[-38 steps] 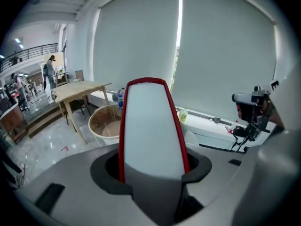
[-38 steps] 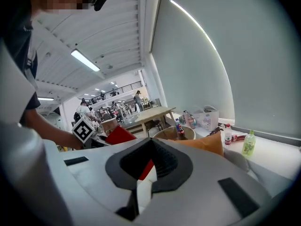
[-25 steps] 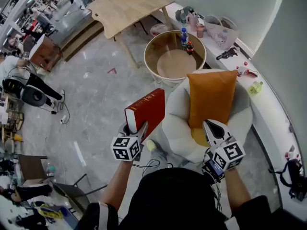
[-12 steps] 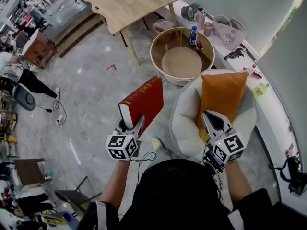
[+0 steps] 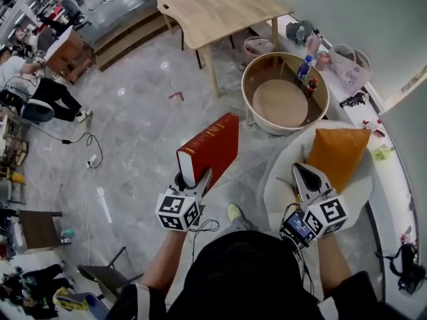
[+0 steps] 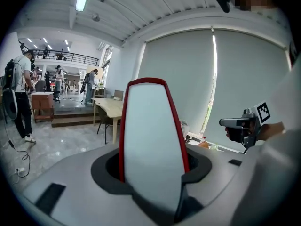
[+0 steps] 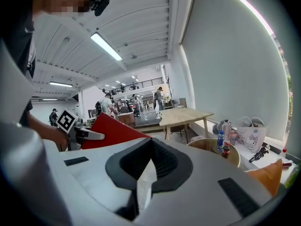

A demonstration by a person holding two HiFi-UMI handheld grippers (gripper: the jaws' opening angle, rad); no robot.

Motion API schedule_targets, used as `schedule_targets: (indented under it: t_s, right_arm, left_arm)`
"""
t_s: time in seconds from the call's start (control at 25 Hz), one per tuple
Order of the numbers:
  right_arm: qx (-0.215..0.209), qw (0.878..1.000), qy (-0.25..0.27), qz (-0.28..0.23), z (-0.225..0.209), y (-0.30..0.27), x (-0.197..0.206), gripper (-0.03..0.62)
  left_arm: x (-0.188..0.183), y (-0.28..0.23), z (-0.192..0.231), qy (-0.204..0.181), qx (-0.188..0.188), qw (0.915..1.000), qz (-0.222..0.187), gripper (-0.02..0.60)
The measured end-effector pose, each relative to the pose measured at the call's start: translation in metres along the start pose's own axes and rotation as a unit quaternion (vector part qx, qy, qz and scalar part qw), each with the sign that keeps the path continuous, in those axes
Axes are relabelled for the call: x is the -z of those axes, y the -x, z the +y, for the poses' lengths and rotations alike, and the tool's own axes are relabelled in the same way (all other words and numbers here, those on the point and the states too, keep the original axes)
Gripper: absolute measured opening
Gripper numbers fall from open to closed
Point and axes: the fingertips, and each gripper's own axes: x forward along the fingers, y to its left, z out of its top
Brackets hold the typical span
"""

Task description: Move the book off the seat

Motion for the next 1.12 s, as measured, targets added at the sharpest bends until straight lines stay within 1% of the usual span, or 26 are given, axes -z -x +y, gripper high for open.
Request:
schedule_targets:
  t_s: [0.16,0.24,0.32,0.44,0.52,0.64,0.8,0.92,1.12]
  right_arm:
    - [-0.002,1.0,0.006,0.002,0.021,-0.027,-0.008,0.009]
    - [-0.003,1.0,0.01,0.005,0.03,-0.038,-0.01,0.009]
    - [-0.005,1.0,0.018,0.008,0.036,-0.049,-0.012,0.009]
    - [-0.009,1.0,0.019,0.012,0.043,-0.062,-0.012,0.009]
    - [-0.021,0.999,0.022,0.011,0.05,-0.072,-0.011,0.009]
    - [-0.04,0.999,0.032,0.012,0.062,-0.085,-0.012,0.009]
    - [-0.051,0.998,0.036,0.009,0.077,-0.095,-0.014,0.009]
    - [-0.045,0.999,0.025,0.011,0.083,-0.099,-0.018,0.009]
    - [-0.037,0.999,0.027,0.009,0.084,-0.096,-0.015,0.009]
  left_arm:
    - [0.011,0.003,0.033,0.022,0.005,0.9997,0.013,0.255]
    - [0.014,0.004,0.046,0.024,0.007,0.9995,0.018,0.255]
    - [0.014,0.002,0.056,0.024,0.01,0.9995,0.017,0.255]
    - [0.011,0.001,0.07,0.034,0.013,0.9993,0.012,0.255]
    - [0.008,0.003,0.079,0.042,0.011,0.9991,0.005,0.255]
    - [0.003,0.01,0.089,0.047,0.005,0.9989,-0.005,0.255]
    - [0.009,0.021,0.101,0.051,0.0,0.9987,-0.001,0.255]
    - [0.014,0.025,0.103,0.05,-0.002,0.9988,0.003,0.255]
    - [0.014,0.028,0.104,0.049,0.001,0.9988,-0.001,0.255]
